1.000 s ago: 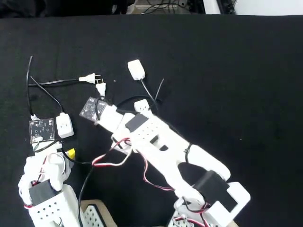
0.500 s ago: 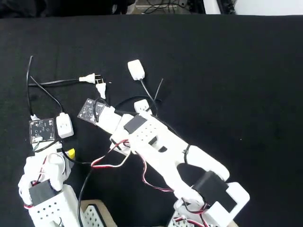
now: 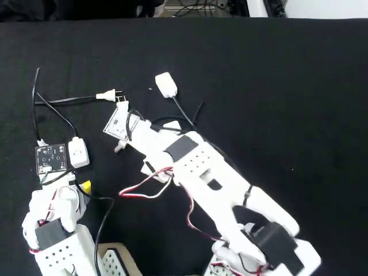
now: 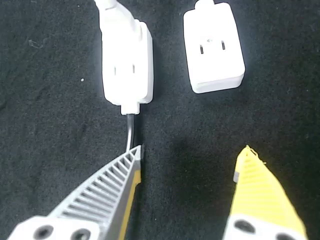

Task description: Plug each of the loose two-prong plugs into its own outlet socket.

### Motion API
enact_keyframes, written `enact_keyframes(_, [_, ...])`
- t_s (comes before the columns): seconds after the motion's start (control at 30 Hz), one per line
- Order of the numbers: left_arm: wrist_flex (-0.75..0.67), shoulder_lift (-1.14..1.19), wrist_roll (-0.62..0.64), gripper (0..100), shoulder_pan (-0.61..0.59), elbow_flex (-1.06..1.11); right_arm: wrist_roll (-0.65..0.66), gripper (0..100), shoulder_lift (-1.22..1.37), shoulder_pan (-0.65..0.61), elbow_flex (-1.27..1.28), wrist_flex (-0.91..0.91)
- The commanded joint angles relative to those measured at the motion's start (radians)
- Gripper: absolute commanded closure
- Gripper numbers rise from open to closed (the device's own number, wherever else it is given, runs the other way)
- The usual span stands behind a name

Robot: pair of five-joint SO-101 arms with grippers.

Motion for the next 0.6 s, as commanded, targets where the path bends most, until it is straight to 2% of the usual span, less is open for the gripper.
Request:
enact_keyframes(0.0, [-0.011, -0.006, -0.003, 71, -0.007, -0.007, 0.009, 98.6, -0.082, 0.025, -0.018, 0.017])
enact_keyframes(0.2, [-0.011, -0.006, -0.003, 71, -0.007, -0.007, 0.035, 98.6, -0.114, 0.109, -0.027, 0.017])
enact_keyframes(0.57, [-0.011, -0.006, -0.003, 71, -0.007, -0.007, 0.135, 98.6, -0.113, 0.354, -0.114, 0.009])
